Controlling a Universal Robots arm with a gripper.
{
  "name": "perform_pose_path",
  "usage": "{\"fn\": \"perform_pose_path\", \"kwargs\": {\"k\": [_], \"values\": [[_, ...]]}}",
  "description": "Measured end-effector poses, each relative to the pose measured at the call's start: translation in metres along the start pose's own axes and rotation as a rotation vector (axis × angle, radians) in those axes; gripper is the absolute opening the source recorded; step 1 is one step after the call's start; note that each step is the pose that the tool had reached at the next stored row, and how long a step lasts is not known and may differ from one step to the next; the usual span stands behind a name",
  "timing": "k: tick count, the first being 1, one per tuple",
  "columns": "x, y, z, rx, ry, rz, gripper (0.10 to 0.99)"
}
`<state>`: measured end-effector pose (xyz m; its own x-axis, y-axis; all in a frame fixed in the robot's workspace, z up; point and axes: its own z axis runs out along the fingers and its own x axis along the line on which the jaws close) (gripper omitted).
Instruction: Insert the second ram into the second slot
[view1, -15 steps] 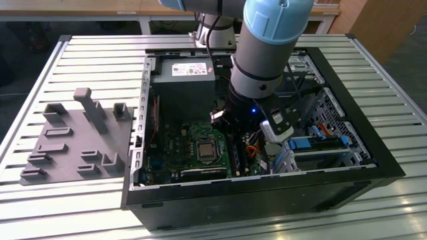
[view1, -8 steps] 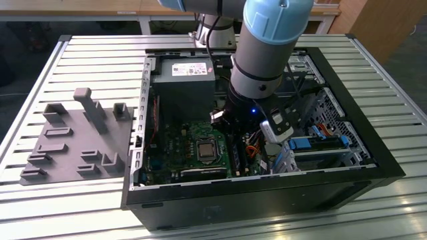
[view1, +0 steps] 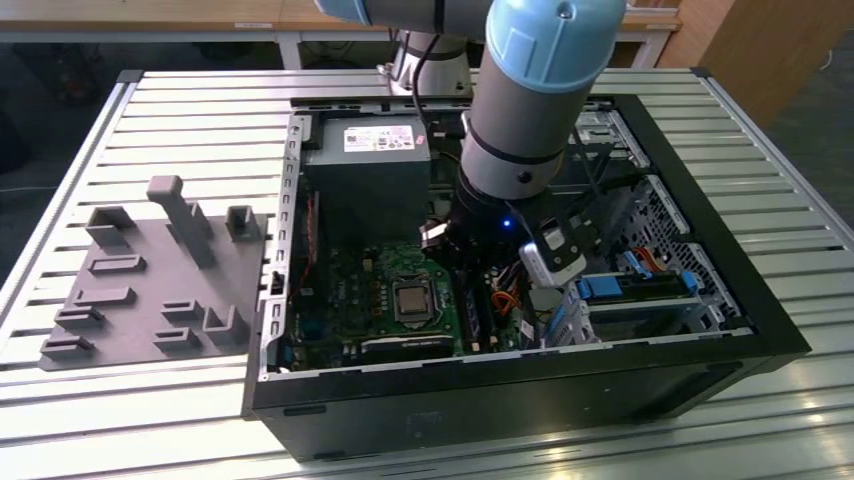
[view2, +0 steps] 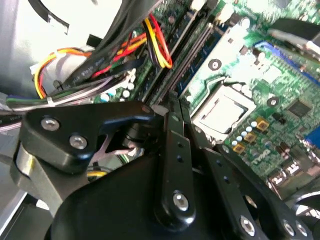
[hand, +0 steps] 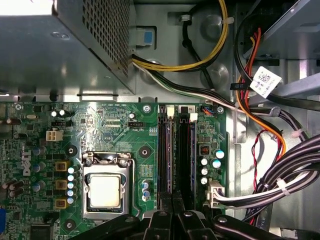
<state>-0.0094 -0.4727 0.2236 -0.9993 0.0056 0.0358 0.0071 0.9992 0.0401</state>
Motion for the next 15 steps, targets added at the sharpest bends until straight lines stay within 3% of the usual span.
{"fn": "perform_pose_path", "kwargs": {"k": [5,15], "values": [[0.0001,0.0001,-0.0032,-0.004,0.0000,0.000,0.118],[-0.0017,0.0001,-0.0024,-0.005,-0.0004,0.010,0.118]]}}
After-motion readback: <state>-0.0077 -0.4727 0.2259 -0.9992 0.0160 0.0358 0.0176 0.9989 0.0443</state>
